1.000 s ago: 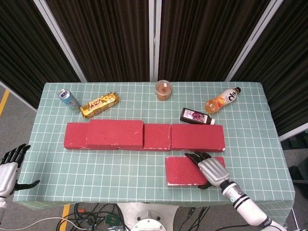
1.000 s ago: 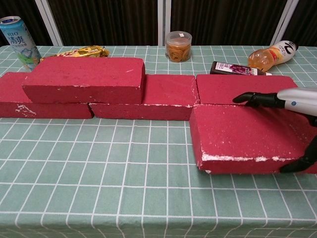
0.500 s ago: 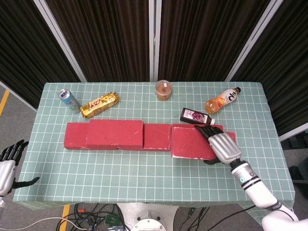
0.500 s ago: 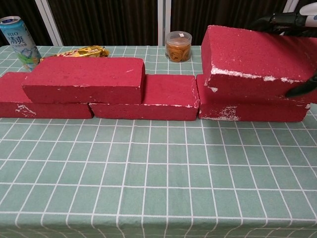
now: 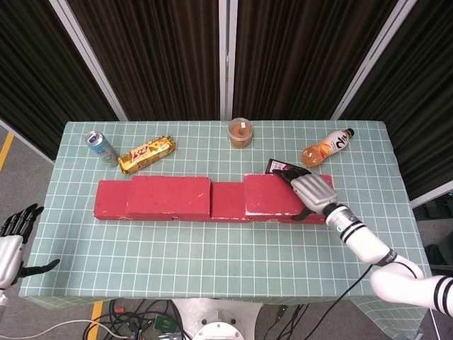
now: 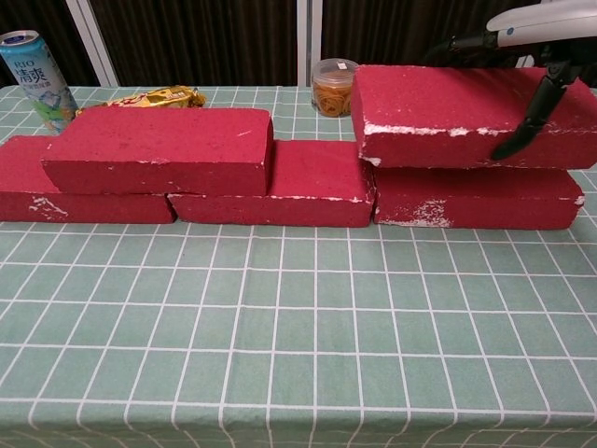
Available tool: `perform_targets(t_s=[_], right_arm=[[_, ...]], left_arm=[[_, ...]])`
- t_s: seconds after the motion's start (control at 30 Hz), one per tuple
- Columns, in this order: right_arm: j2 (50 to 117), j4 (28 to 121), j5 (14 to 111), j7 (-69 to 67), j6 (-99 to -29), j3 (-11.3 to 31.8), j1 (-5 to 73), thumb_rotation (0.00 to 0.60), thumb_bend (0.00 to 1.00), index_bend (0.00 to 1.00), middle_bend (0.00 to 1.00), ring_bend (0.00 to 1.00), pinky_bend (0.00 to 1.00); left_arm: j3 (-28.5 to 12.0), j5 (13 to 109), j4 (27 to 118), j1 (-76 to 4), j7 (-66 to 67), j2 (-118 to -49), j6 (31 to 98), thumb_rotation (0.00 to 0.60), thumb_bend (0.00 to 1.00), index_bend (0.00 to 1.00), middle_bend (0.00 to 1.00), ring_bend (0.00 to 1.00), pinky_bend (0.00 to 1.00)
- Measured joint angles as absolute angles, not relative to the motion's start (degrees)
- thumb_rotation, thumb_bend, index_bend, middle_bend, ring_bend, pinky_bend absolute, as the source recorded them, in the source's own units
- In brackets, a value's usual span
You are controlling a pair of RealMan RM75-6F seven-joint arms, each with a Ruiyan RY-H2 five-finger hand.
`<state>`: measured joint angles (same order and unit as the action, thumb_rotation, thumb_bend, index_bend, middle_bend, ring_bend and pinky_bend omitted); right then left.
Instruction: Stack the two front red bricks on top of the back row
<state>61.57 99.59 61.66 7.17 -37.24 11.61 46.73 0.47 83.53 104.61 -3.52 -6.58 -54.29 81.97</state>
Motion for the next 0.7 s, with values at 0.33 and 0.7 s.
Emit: perform_targets(t_s=[0.33, 0.7], right_arm=[[65.72, 97.97, 56.92, 8.48, -35.77, 10.41, 50.13, 0.6, 0.02, 0.0, 0.2, 0.11, 0.15], [67.59, 97.34, 49.62, 11.97, -34.68, 9.74, 55.71, 0.6, 0.02, 0.0, 0.2, 0.11, 0.14]], left_arm=[[0.69, 83.83, 104.94, -3.9, -6.27, -54.35, 80.76, 0.6, 0.0, 0.03, 0.0, 0.0, 0.0], [0.85, 83.33, 104.75, -4.05, -8.94, -53.85, 79.43, 0.6, 0.0, 0.03, 0.0, 0.0, 0.0]])
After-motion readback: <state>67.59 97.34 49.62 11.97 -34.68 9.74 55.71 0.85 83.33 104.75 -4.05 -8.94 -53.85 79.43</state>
